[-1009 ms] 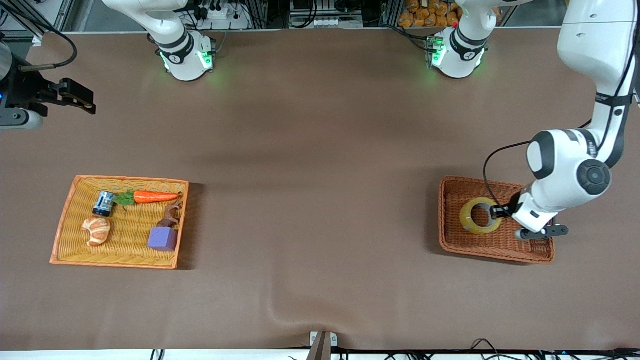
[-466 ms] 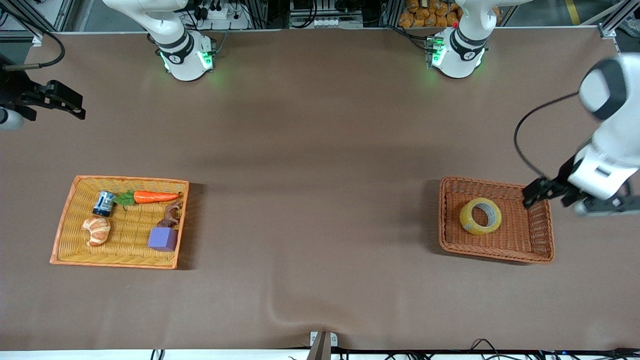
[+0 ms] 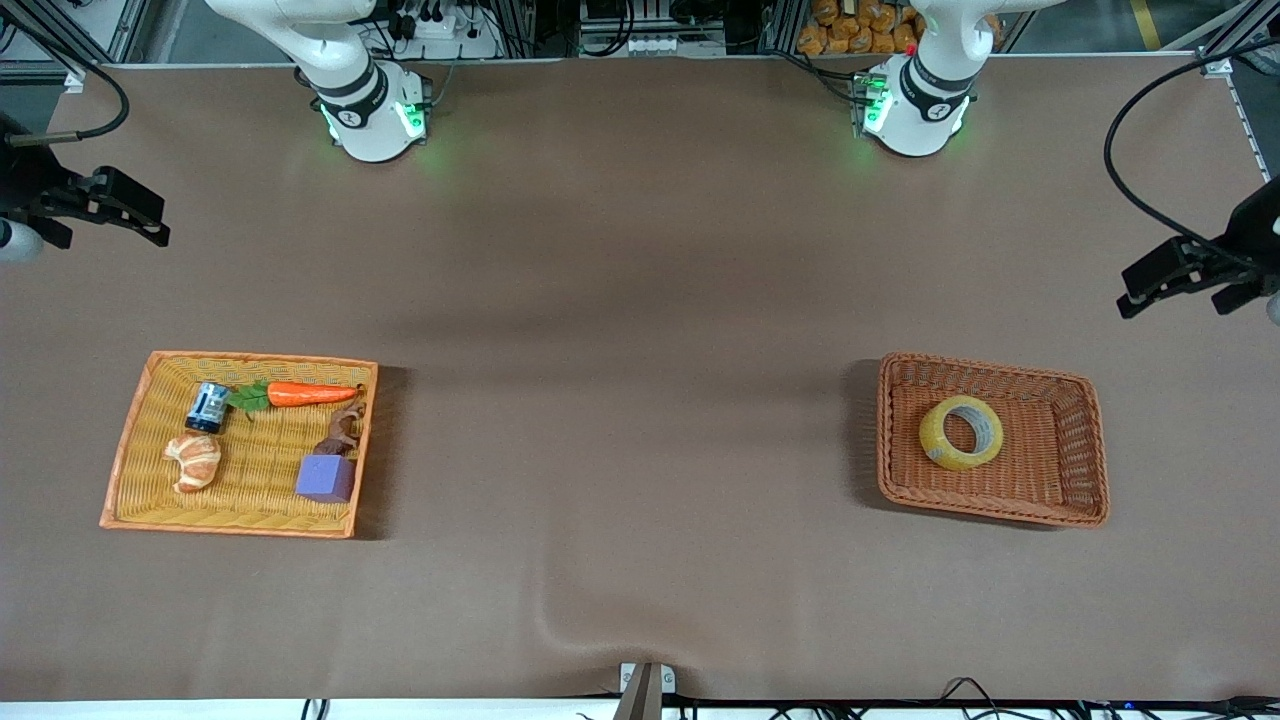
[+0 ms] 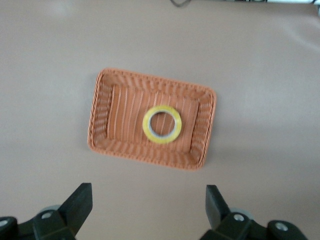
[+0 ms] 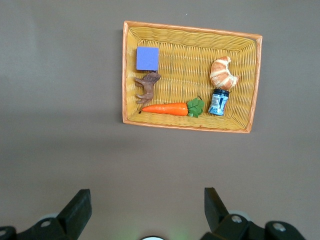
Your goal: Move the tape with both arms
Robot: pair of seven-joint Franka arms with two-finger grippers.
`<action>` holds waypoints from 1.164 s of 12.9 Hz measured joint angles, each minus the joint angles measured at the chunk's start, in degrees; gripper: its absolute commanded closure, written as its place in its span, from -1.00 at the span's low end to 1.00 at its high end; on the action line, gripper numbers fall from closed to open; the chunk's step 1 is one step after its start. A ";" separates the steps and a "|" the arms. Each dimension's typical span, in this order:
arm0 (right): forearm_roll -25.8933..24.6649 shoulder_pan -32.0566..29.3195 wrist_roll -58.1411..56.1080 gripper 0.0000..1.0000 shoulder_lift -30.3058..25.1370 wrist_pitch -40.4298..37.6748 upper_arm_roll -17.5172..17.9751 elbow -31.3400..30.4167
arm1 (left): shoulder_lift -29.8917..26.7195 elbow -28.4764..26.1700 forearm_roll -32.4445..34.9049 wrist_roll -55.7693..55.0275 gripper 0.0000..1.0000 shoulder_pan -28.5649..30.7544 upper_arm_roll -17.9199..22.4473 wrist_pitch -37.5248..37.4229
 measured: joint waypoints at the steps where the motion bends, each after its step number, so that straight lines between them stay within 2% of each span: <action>1: 0.01 0.00 0.00 -1.00 -0.26 0.12 0.03 -0.34 | 0.01 0.12 0.00 0.00 -1.00 0.00 0.00 -1.36; 15: 0.01 0.00 0.00 -1.00 -0.47 0.27 0.04 -0.51 | -2.58 1.31 0.00 0.00 -1.00 -0.81 0.49 -6.91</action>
